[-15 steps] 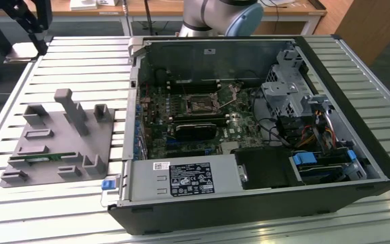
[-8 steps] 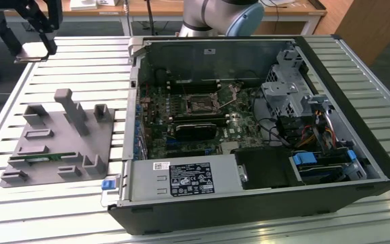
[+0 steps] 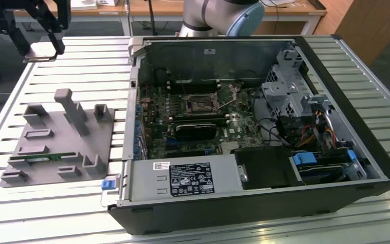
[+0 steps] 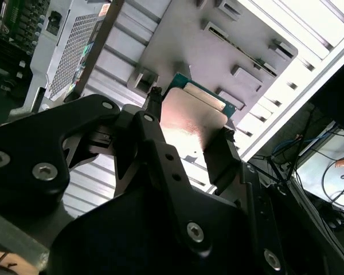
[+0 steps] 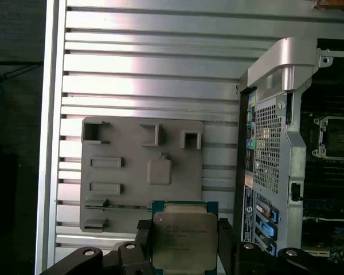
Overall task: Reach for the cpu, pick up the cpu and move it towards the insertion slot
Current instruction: 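Pick up the cpu and move it towards the insertion slot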
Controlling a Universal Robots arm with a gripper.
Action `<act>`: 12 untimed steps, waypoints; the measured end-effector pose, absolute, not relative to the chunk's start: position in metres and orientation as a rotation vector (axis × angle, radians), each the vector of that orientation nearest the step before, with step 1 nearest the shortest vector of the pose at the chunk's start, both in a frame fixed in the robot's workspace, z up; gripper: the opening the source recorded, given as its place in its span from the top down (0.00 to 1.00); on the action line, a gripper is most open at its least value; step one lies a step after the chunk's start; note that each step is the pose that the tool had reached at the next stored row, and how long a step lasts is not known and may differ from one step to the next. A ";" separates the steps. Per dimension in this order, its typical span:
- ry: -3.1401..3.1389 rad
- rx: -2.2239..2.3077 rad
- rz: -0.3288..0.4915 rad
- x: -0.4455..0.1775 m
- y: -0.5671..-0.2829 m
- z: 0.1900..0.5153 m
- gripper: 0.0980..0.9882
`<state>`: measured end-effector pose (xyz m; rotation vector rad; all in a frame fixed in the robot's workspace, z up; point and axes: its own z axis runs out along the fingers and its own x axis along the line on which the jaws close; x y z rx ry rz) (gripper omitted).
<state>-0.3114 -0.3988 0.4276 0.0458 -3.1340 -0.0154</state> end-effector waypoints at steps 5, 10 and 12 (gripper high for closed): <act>-3.134 0.046 -0.015 -0.304 -0.399 0.428 0.50; -3.134 0.046 -0.016 -0.296 -0.398 0.428 0.50; -3.134 0.046 -0.015 -0.293 -0.398 0.428 0.50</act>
